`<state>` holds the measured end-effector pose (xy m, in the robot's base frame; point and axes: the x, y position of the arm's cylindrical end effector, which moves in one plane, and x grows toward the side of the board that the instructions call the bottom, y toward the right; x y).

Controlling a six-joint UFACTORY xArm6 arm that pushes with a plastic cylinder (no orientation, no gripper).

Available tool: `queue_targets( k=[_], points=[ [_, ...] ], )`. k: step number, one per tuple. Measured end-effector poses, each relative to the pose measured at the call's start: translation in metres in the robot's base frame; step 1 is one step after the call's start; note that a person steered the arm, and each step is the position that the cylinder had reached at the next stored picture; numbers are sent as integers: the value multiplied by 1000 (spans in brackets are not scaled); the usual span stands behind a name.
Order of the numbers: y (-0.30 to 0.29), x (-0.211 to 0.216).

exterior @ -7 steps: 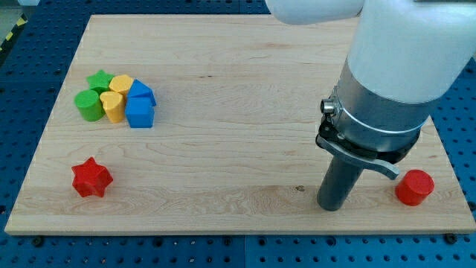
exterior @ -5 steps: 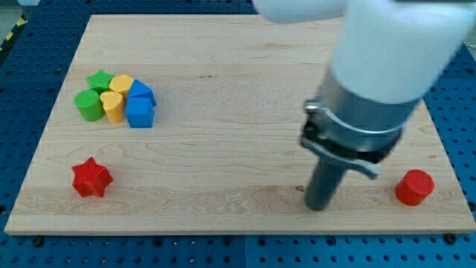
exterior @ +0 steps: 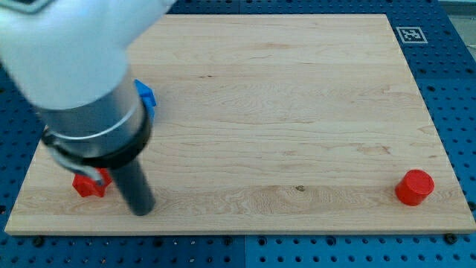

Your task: Place the red star bottom right to the blue cube

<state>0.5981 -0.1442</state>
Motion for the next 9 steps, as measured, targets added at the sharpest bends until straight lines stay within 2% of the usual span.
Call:
queue_targets(
  k=[2,3,5,8,9],
  points=[
    [-90,-2],
    [-110,-16],
    [-68,-28],
    [-63,-34],
    [-61,-48]
  ],
)
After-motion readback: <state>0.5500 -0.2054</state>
